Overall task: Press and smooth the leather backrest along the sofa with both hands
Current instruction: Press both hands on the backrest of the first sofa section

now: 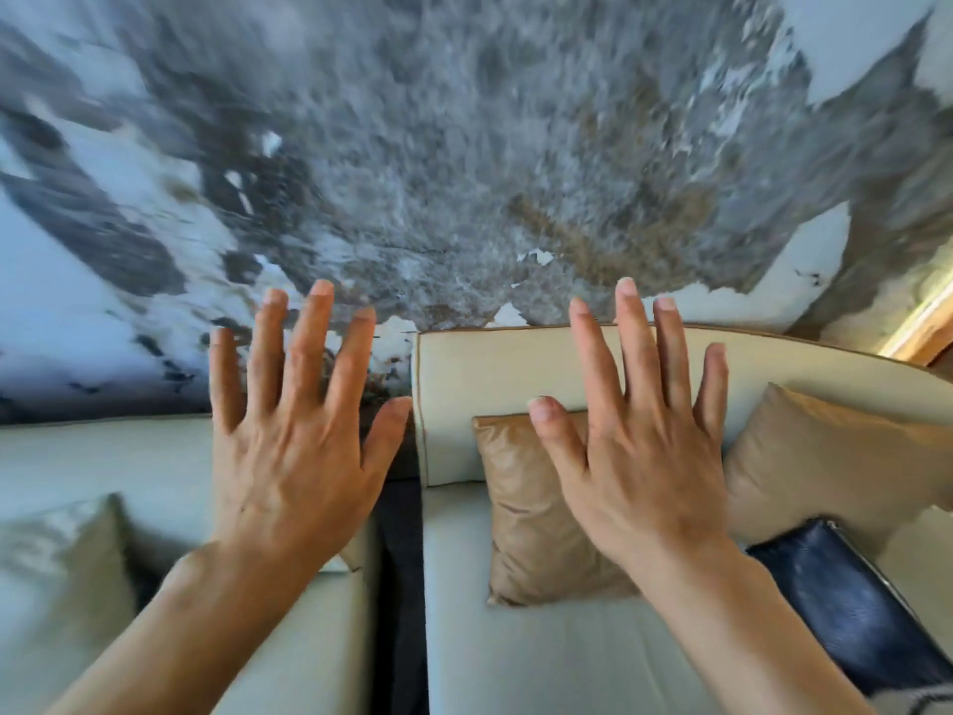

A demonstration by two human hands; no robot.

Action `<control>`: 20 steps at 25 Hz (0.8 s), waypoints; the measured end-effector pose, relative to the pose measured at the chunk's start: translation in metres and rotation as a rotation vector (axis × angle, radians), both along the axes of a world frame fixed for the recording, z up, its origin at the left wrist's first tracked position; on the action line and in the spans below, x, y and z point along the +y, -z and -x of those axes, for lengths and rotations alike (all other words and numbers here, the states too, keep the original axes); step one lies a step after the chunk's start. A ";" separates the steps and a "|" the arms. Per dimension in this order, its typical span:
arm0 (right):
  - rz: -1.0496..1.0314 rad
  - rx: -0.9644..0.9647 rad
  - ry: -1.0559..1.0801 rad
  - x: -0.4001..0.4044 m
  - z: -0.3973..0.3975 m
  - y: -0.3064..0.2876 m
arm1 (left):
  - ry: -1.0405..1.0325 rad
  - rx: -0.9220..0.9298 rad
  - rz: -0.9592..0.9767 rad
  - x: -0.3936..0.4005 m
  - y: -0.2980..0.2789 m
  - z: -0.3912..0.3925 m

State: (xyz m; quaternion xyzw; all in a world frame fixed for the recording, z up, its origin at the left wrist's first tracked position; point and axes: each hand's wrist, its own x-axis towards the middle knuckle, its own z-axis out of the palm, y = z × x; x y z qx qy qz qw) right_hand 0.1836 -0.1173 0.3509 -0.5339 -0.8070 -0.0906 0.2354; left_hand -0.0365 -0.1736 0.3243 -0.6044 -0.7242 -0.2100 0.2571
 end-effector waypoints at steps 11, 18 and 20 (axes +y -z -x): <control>-0.037 0.075 -0.157 -0.183 -0.007 -0.076 | -0.239 -0.013 0.005 -0.234 -0.080 -0.005; -0.014 0.110 -0.176 -0.227 0.055 -0.054 | -0.212 0.030 -0.013 -0.283 -0.082 0.055; -0.001 0.112 -0.164 -0.241 0.089 -0.043 | -0.214 0.016 0.005 -0.302 -0.074 0.089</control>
